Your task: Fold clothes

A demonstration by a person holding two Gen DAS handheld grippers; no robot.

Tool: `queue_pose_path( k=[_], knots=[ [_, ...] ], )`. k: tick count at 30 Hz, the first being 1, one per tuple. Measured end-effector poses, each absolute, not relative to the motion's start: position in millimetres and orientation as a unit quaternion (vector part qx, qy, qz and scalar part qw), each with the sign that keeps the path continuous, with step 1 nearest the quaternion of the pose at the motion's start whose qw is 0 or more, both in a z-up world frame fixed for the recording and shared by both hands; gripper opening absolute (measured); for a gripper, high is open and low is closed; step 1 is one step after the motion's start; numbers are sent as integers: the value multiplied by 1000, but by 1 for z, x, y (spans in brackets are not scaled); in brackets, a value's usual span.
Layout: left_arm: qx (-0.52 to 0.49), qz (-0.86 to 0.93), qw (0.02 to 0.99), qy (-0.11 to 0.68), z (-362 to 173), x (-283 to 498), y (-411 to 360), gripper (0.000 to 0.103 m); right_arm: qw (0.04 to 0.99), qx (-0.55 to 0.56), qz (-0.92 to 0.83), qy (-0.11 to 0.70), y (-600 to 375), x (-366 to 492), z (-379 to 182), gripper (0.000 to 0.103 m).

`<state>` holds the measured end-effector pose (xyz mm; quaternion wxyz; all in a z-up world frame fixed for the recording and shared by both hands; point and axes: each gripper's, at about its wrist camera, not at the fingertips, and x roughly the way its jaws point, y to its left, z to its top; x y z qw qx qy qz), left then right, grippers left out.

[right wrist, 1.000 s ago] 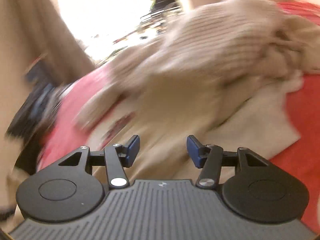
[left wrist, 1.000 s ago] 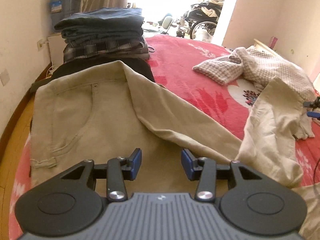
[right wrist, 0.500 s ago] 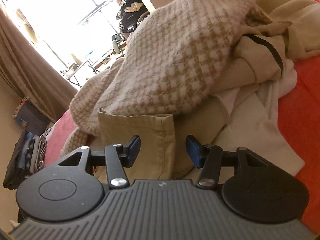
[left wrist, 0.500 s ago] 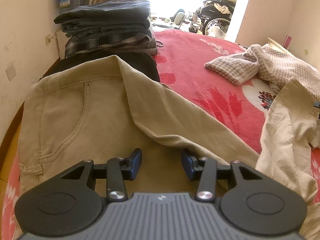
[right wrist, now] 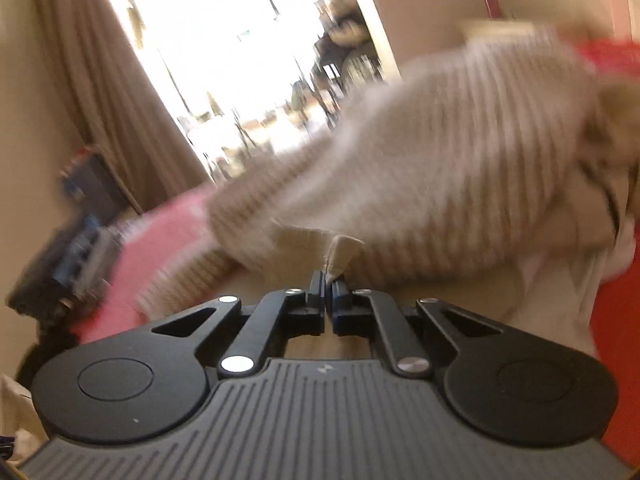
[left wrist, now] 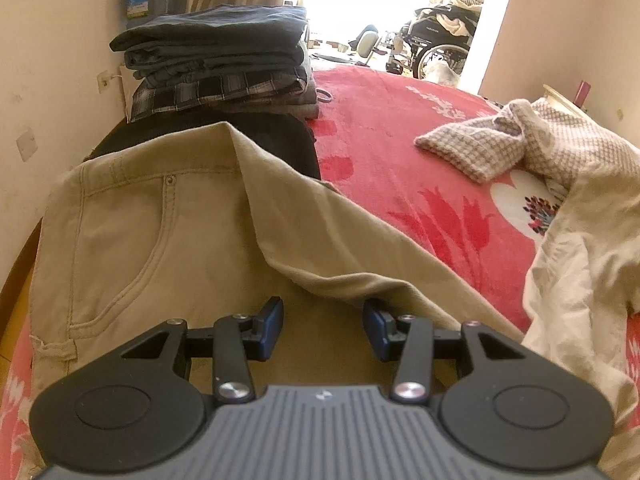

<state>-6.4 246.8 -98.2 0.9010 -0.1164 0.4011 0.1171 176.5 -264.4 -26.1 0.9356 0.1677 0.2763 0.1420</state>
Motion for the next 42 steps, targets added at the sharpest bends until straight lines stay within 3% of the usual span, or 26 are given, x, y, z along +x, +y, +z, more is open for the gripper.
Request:
queue_pose_path(
  k=[5,9,21,24,28,31,36,42],
  knots=[
    [-125,116,903,395,-98,-5,250,46,958,187,97,192,-306,132,32,1],
    [-131,116,903,392,-99,-5,253,45,967,201,7,155,-365,95,48,1],
    [-118,121,901,399,-101,-1,251,45,929,198,-129,286,-405,117,-74,5],
    [-117,121,901,400,-102,0,251,45,919,211,-172,286,-417,123,-80,18],
    [-116,118,901,400,-101,-1,251,45,913,222,-238,245,-435,108,-63,20],
    [-115,117,905,393,-94,-7,250,47,942,197,-159,220,-400,106,-39,20],
    [-100,114,913,378,-84,-24,240,49,948,55,167,267,-257,127,-28,20],
    [-87,133,915,372,-87,-36,243,49,867,-82,369,327,-108,127,-78,18]
  ],
)
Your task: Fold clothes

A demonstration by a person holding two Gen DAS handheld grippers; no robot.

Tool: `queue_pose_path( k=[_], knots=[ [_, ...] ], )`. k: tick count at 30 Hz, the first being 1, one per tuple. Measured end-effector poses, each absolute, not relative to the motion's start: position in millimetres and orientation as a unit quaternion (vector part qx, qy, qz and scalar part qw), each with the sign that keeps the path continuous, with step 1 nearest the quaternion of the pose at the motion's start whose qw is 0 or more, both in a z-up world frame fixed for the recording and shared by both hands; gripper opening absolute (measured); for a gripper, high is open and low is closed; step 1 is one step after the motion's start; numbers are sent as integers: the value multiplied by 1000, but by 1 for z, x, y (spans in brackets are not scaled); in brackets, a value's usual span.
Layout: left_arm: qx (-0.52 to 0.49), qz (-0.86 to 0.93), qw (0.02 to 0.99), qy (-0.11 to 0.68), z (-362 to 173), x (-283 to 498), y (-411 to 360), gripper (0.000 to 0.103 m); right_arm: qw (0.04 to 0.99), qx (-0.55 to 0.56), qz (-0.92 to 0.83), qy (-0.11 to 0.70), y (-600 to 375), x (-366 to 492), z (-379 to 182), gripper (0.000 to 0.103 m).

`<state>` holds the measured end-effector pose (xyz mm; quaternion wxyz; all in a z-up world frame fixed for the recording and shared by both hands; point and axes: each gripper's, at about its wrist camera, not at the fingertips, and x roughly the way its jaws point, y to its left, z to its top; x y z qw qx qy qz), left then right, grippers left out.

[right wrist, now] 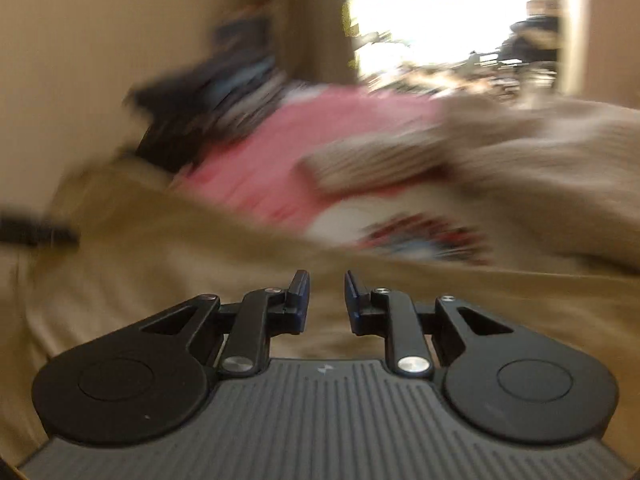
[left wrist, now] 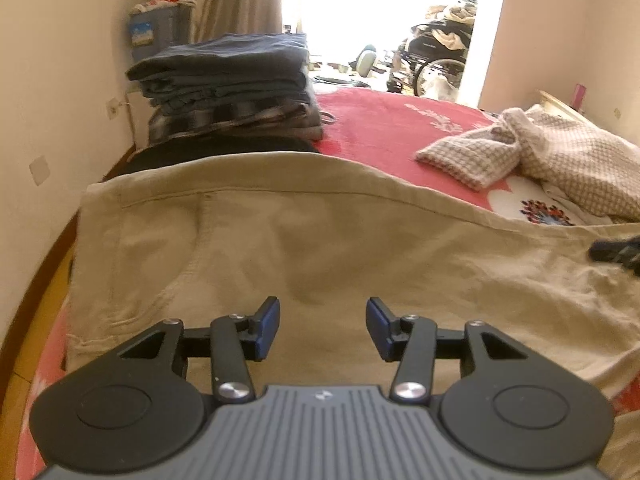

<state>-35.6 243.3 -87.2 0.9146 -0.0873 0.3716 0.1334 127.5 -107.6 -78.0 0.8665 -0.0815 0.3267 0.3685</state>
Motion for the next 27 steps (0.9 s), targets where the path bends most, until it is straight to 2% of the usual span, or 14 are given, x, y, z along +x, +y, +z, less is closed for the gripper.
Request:
queue_pose_path(
  k=[4,6,8,13,15,16,18,21,27],
  knots=[
    [-99,141,916,362,-82,-39,265,49,871,-121,309,362,-100,170,-116,16],
    [-103,140,921,348,-76,-40,276,49,892,-75,259,363,-123,198,-115,16],
    [-104,134,927,334,-68,-36,285,50,913,-53,194,355,-137,205,-102,20],
    [-110,151,929,320,-66,-2,316,51,898,39,274,341,-150,196,-79,20],
    [-133,175,920,325,-74,12,336,49,877,38,309,366,-141,199,-87,20],
    [-160,180,913,330,-77,17,347,43,871,30,307,382,-139,201,-94,20],
    [-225,187,898,329,-80,19,367,42,879,9,253,404,-133,210,-110,19],
    [-264,204,892,305,-65,4,375,54,895,78,197,392,-154,222,-106,20],
    [-237,215,907,275,-4,-56,369,57,909,97,207,349,-184,198,-64,22]
  ],
)
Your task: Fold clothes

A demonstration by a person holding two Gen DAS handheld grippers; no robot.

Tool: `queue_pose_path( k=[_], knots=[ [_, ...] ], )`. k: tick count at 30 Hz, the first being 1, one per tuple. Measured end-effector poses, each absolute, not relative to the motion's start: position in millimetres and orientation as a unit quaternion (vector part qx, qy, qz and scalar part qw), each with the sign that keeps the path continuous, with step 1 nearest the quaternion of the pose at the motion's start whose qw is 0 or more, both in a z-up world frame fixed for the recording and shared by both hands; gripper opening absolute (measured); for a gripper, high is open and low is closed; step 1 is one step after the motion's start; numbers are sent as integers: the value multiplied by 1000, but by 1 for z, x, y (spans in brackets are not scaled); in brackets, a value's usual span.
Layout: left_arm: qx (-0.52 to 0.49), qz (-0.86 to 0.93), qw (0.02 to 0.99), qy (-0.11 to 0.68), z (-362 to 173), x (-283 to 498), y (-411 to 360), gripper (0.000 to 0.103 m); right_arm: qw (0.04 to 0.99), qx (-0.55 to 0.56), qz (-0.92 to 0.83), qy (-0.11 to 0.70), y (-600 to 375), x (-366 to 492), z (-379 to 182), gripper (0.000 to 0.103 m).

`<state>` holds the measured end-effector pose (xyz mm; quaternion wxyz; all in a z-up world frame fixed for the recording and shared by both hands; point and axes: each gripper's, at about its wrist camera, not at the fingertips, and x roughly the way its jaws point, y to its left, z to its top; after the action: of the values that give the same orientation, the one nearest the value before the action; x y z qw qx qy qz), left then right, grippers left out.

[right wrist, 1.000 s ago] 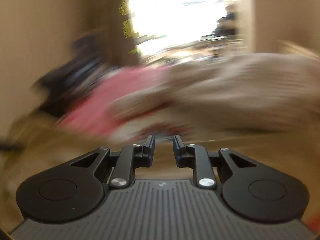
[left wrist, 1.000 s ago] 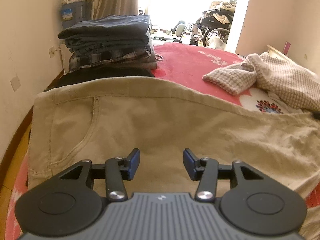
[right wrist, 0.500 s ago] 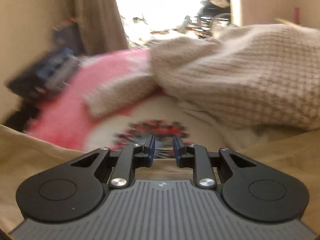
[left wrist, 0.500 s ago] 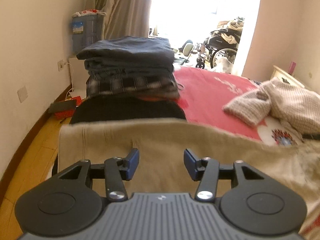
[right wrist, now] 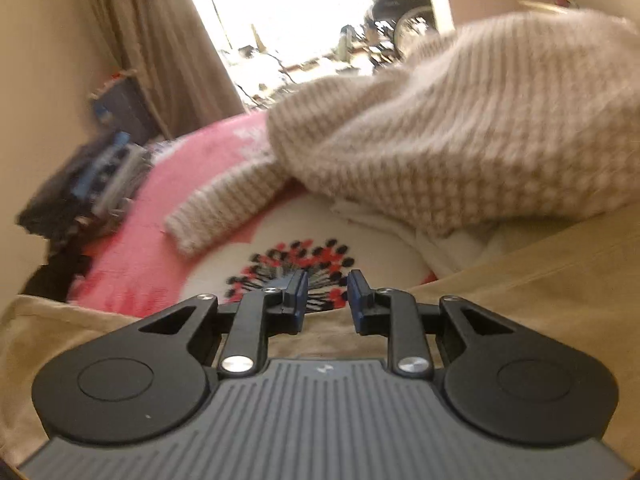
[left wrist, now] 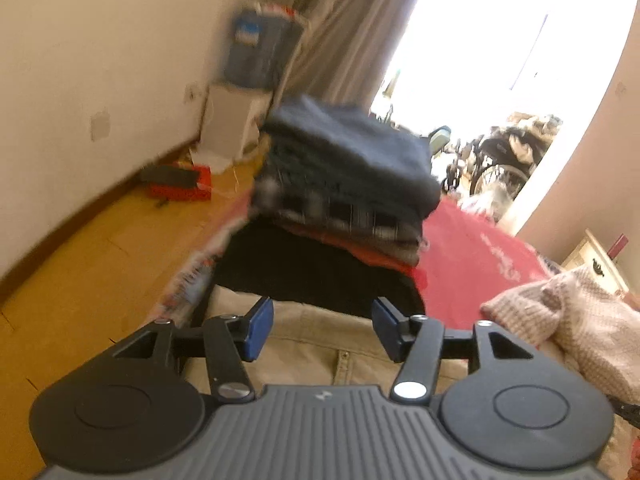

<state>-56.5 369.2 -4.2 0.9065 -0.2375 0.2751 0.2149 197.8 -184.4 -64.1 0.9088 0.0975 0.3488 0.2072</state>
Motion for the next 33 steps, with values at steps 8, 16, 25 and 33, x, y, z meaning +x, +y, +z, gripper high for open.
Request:
queue_pose_path(
  k=[8,16,25,33],
  knots=[
    [-192,240,913,267,74,-173,362,67,913,100,262,297,-226,106,14,25],
    [-275,213,844,408,13,-267,354,67,898,167,247,322,-290,26,45,30],
    [-405,164,772,461,-69,-326,334,68,828,343,163,413,-358,-65,-8,45],
    [-453,133,747,468,-118,-332,310,68,759,479,10,441,-422,-170,-68,57]
  ],
)
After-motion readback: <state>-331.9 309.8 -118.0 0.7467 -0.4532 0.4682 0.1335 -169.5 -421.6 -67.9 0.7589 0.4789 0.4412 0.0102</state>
